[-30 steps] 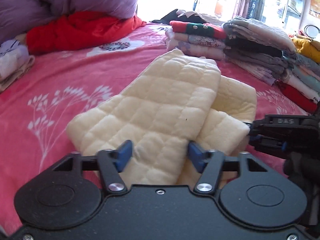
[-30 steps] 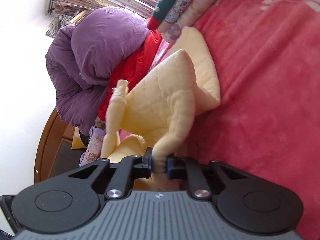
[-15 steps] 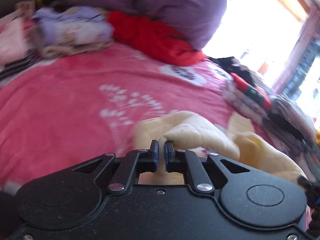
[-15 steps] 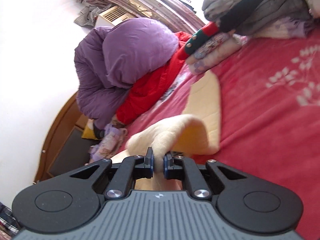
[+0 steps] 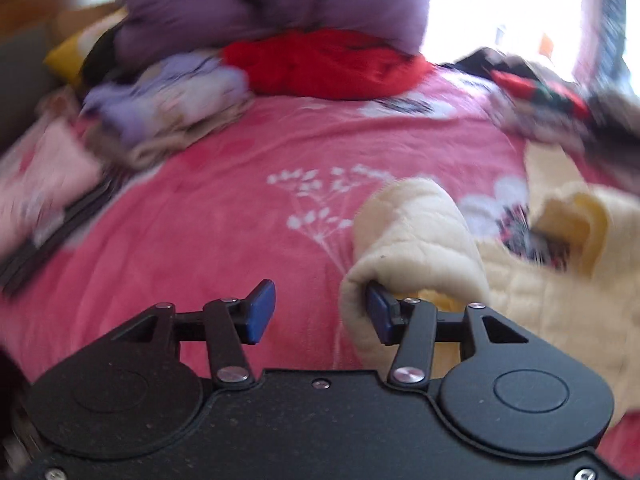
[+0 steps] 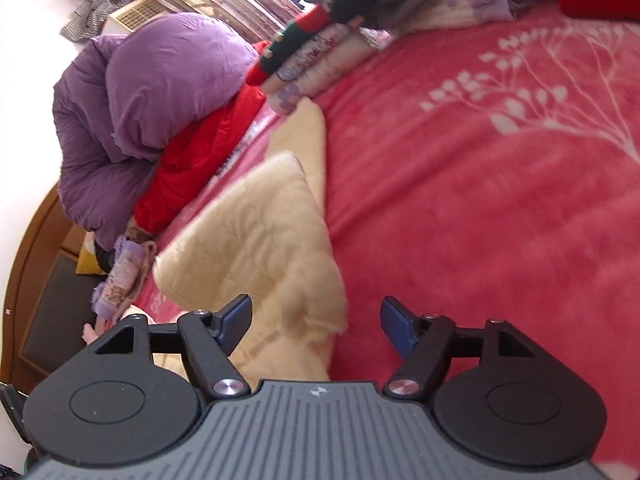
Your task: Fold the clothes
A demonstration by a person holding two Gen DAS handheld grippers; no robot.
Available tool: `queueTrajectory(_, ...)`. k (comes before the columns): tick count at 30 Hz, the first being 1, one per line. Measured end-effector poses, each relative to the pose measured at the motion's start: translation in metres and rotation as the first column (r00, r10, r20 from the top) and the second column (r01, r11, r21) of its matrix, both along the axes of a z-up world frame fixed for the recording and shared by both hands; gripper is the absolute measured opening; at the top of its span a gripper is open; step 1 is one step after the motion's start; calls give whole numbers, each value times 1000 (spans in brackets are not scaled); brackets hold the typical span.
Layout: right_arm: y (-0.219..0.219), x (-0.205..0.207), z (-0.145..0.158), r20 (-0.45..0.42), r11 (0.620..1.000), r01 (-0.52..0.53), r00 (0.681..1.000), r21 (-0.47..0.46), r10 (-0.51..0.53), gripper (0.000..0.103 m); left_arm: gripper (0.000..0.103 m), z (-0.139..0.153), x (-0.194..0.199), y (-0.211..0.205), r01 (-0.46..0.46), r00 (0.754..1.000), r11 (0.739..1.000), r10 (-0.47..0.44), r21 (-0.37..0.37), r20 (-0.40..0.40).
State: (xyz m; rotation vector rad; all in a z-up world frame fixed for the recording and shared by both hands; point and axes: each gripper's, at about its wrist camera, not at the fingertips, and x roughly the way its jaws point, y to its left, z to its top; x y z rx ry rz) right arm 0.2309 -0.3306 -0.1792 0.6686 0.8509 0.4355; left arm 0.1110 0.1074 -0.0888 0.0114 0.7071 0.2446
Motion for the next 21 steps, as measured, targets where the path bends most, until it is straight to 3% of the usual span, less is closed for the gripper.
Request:
queueTrajectory(2,-1,-9,-6,-19,1000,19,1000,4,-19,72,49,-10,7,-14,93,996,984,-90,153,-28)
queueTrajectory(4,0,-19,-8,-18,999,39,999,10,-39,72,53,-20,11,-29,163,986,935,-162,316,-30)
queueTrajectory(5,0,-24,-9,-17,999,50,999,10,-50,72,53,-24,12,-34,182,982,908,-189,376,-20)
queueTrajectory(6,1,-29,-9,-16,998,61,998,9,-61,72,53,-25,12,-35,194,978,902,-211,385,2)
queueTrajectory(7,3,-32,-8,-15,997,73,997,6,-73,72,53,-21,13,-26,181,978,940,-202,288,46)
queueTrajectory(8,5,-36,-8,-11,997,83,996,-1,-83,72,49,-13,15,-9,146,983,983,-157,111,94)
queueTrajectory(9,8,-40,-8,-8,996,90,996,-12,-90,72,37,-10,16,14,79,990,993,-67,-92,126)
queueTrajectory(10,10,-44,-7,-3,995,97,995,-25,-97,72,33,-10,15,44,-22,990,949,64,-314,124)
queueTrajectory(11,12,-47,-5,2,994,103,995,-40,-103,72,33,-15,12,73,-122,976,864,194,-488,101)
queueTrajectory(12,13,-50,-4,6,993,108,994,-55,-108,72,33,-22,5,95,-196,954,786,291,-586,71)
queueTrajectory(15,17,-57,-1,10,990,120,993,-77,-120,72,32,-36,-17,145,-311,895,594,445,-742,-18)
queueTrajectory(16,17,-58,0,9,989,124,992,-79,-124,72,34,-38,-24,154,-327,881,559,471,-762,-32)
queueTrajectory(17,17,-59,0,6,989,129,992,-76,-129,72,41,-38,-32,163,-343,867,528,497,-776,-45)
queueTrajectory(18,16,-60,0,2,988,135,991,-69,-135,72,47,-37,-38,169,-358,853,512,519,-781,-51)
queueTrajectory(21,14,-63,1,-10,987,156,988,-43,-157,72,47,-26,-52,175,-402,827,555,562,-728,-29)
